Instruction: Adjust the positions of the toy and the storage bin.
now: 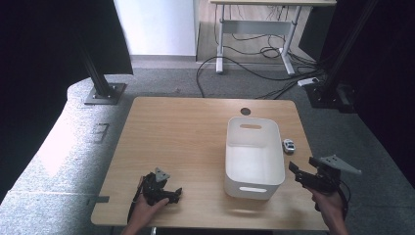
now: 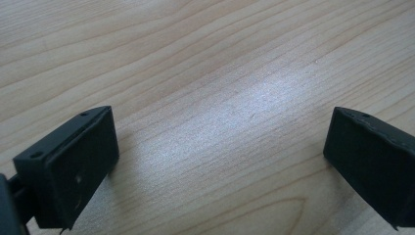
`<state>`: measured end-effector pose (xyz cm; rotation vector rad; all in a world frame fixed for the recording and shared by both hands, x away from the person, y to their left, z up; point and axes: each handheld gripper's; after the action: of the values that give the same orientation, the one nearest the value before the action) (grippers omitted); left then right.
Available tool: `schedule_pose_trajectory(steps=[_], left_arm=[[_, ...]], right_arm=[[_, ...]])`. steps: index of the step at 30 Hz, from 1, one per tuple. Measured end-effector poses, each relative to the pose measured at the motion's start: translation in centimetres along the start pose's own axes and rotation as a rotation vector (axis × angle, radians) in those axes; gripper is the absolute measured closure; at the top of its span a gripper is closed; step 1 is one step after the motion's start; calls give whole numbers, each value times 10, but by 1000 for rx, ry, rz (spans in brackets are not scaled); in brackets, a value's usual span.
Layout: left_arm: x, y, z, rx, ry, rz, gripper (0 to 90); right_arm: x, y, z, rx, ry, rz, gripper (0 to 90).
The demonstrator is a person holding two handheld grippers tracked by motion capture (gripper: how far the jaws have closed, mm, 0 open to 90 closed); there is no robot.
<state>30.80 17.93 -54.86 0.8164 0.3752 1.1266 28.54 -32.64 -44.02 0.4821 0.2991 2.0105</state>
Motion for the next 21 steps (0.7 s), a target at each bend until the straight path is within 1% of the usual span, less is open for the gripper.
schedule_pose_trajectory(steps=[11, 17, 21], left_arm=[[0, 0, 0, 0, -1, -1, 0], [0, -1, 1, 0, -2, -1, 0], [0, -1, 1, 0, -1, -1, 0]], right_arm=[[4, -11, 11, 2, -4, 20, 165], [8, -19, 16, 12, 1, 37, 167], [10, -26, 19, 19, 4, 40, 167]])
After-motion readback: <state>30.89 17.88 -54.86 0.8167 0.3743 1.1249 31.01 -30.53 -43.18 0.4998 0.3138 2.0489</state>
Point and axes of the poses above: each handheld gripper's, and its own axes: y roughly backward along the jaws, z roughly out of its top, x roughly to its left, and after that the axes turned 10 degrees about z, right-handed
